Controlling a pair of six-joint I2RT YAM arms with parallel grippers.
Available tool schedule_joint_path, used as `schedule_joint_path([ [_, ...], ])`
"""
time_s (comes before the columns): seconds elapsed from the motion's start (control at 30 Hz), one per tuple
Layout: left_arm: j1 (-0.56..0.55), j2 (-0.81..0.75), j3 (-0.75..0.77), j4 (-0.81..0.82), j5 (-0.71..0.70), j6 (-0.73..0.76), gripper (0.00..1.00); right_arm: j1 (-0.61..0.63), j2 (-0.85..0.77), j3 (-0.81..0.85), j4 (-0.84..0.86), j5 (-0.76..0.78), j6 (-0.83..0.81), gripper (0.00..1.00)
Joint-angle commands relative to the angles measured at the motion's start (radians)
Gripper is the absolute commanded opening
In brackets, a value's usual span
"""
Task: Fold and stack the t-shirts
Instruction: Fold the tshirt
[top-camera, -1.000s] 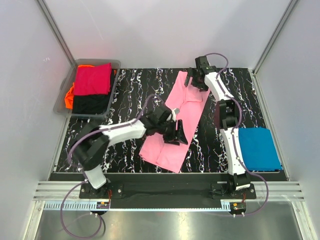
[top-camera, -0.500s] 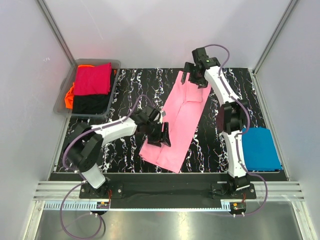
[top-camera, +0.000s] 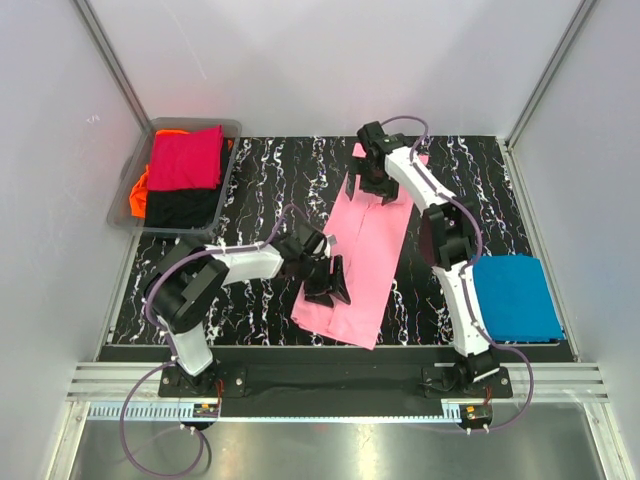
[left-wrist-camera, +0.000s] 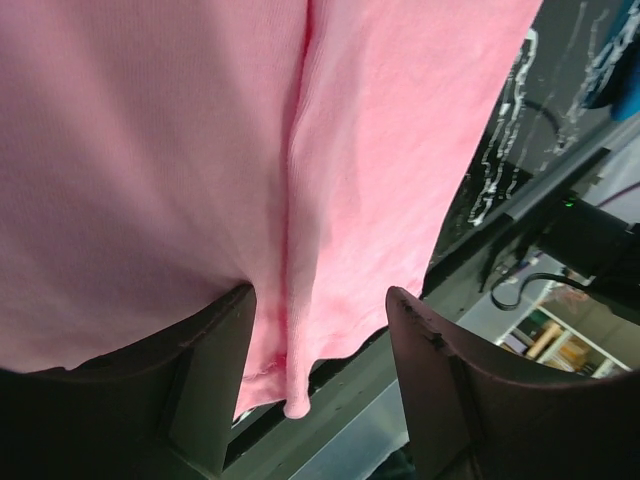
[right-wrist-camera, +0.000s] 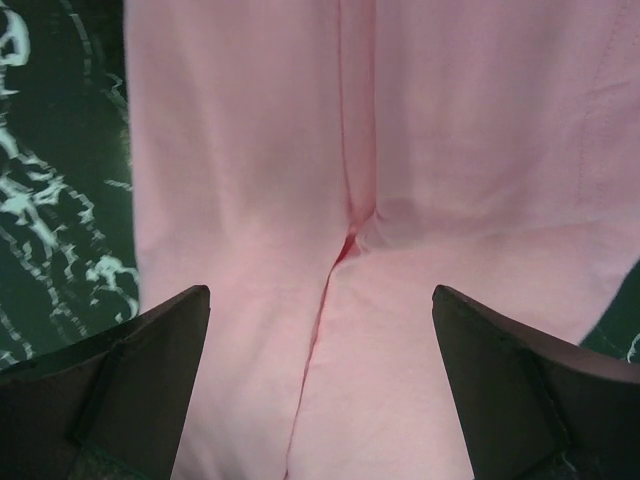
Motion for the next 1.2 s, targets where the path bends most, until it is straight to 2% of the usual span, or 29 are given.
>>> schedule_joint_path([
  [0.0,-0.034,0.066,-0.059,0.105,0.013,-0.074,0.63,-0.002,0.059,0.04,0.021,0.045,-0.036,1.0],
  [0.33,-0.096,0.125,-0.081,0.372,0.046,-0.251,0.63,0.002,0.22,0.194,0.048,0.059,-0.142,1.0],
  [0.5,-0.097,0.118,-0.05,0.395,0.022,-0.267,0.62,0.001,0.247,0.246,0.07,0.042,-0.172,1.0],
  [0.73,-0.099,-0.042,0.06,0.089,-0.073,-0.088,0.63,0.001,0.232,0.314,0.076,0.013,-0.159,1.0],
  [0.87,-0.096,-0.154,0.073,-0.028,-0.121,-0.037,0.63,0.001,0.137,0.3,0.067,0.022,-0.154,1.0],
  [1.07,-0.064,-0.304,0.002,-0.128,-0.122,-0.017,0.62,-0.004,-0.05,0.173,-0.008,0.001,-0.157,1.0],
  [1.17,-0.012,-0.35,-0.061,-0.157,-0.104,-0.002,0.6,-0.018,-0.172,0.026,-0.019,-0.091,-0.158,1.0],
])
